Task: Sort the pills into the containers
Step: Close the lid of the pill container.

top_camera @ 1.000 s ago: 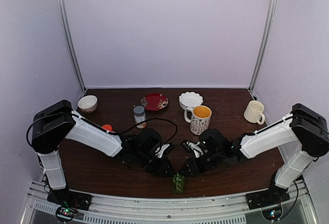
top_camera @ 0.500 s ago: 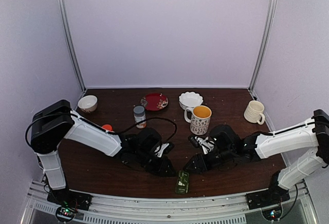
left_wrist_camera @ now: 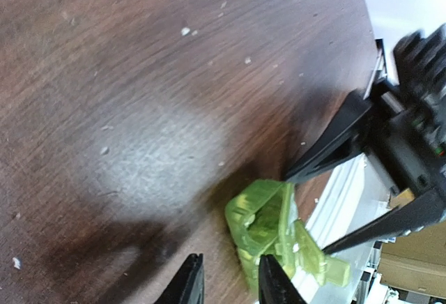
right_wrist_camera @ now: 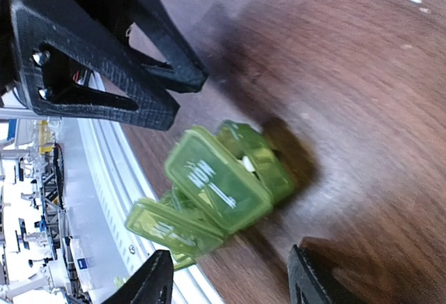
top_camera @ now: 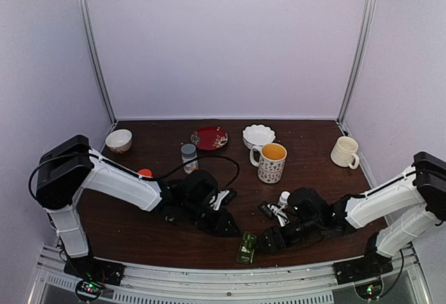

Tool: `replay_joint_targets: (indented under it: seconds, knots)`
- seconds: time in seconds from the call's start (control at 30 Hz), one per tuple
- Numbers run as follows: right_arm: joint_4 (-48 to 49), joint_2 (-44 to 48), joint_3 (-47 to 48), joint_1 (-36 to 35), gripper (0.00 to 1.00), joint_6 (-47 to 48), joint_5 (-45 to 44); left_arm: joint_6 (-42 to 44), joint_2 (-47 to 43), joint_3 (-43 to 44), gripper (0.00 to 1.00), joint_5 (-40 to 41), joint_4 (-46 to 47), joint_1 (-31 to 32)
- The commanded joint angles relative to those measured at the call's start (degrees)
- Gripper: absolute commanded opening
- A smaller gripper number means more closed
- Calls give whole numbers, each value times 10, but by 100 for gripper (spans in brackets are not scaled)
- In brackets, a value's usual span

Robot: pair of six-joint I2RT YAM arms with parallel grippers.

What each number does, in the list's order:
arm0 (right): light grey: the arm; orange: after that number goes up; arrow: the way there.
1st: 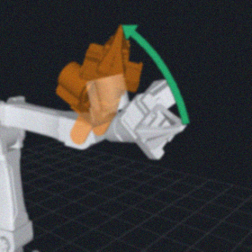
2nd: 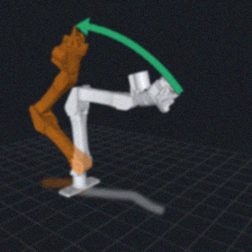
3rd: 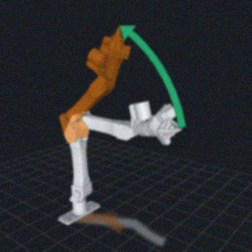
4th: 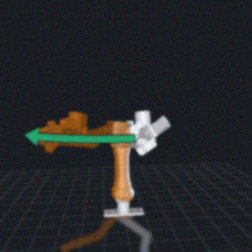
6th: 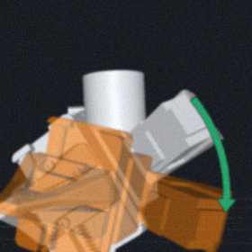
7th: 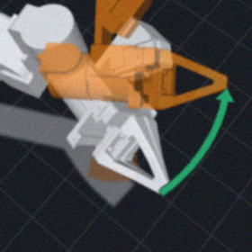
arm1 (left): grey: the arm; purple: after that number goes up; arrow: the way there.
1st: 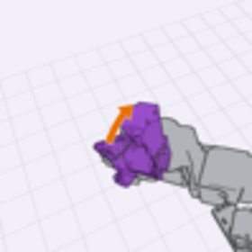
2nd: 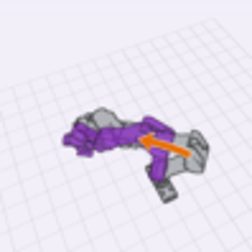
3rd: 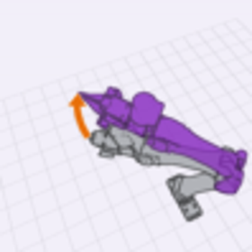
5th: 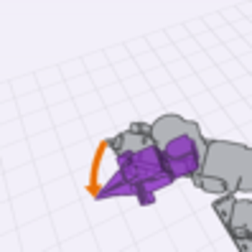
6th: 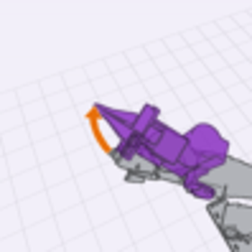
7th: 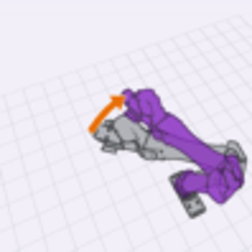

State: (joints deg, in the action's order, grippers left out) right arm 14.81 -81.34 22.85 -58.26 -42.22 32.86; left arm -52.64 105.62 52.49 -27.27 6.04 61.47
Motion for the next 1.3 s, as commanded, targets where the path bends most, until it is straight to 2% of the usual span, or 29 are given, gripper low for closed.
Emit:
replay_joint_targets:
  seconds: [0.0,0.27,0.4,0.53,0.8,0.9,1.13,1.27]
  knots:
    - [69,-29,12,-11,59,-11,12,-4,-25,-12,31,-5,43,2]
    - [77,-78,33,-11,51,-22,-2,-22,-18,-31,32,-42,101,2]
    - [77,-84,35,-11,43,-30,-8,-45,-4,-47,36,-76,164,2]
    - [76,-94,36,-10,35,-33,-11,-47,9,-48,37,-94,168,5]
    - [82,-114,44,-5,24,-44,-5,-30,28,-34,33,-78,79,10]
    - [70,-115,48,-5,23,-38,-3,-14,21,-32,31,-56,29,11]
    - [44,-119,60,-5,20,-22,-6,-1,11,-37,32,-44,-18,13]
    - [37,-124,66,-5,20,-15,-7,26,-9,-19,34,-6,-82,16]
